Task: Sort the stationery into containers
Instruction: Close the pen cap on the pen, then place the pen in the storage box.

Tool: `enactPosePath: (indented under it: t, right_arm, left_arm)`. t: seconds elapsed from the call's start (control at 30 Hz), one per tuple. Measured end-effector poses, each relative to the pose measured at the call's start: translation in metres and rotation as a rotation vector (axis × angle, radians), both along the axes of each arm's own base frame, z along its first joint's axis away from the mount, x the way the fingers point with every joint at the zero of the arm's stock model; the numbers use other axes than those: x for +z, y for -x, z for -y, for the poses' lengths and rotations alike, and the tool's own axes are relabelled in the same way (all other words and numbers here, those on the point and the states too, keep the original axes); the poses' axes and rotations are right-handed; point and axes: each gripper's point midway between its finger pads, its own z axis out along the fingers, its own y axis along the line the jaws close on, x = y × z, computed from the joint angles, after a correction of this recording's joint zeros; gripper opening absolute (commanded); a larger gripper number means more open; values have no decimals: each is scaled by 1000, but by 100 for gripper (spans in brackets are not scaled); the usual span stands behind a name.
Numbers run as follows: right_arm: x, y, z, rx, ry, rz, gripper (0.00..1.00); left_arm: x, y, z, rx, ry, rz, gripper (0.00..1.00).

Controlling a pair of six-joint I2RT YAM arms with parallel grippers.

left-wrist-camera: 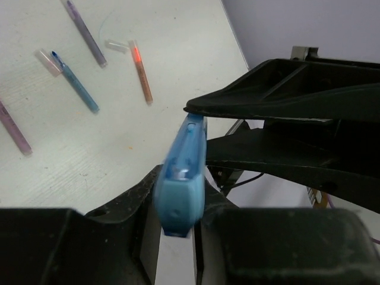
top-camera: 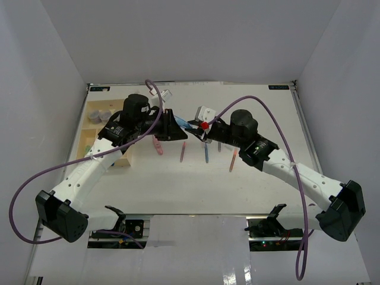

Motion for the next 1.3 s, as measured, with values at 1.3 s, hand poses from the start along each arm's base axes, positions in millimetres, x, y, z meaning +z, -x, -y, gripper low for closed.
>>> enactPosePath:
  t: [1.3]
  right_arm:
    - [-24, 8, 25, -74, -20, 8, 8]
  left_arm:
    - [20, -15, -41, 155, -40, 87, 65]
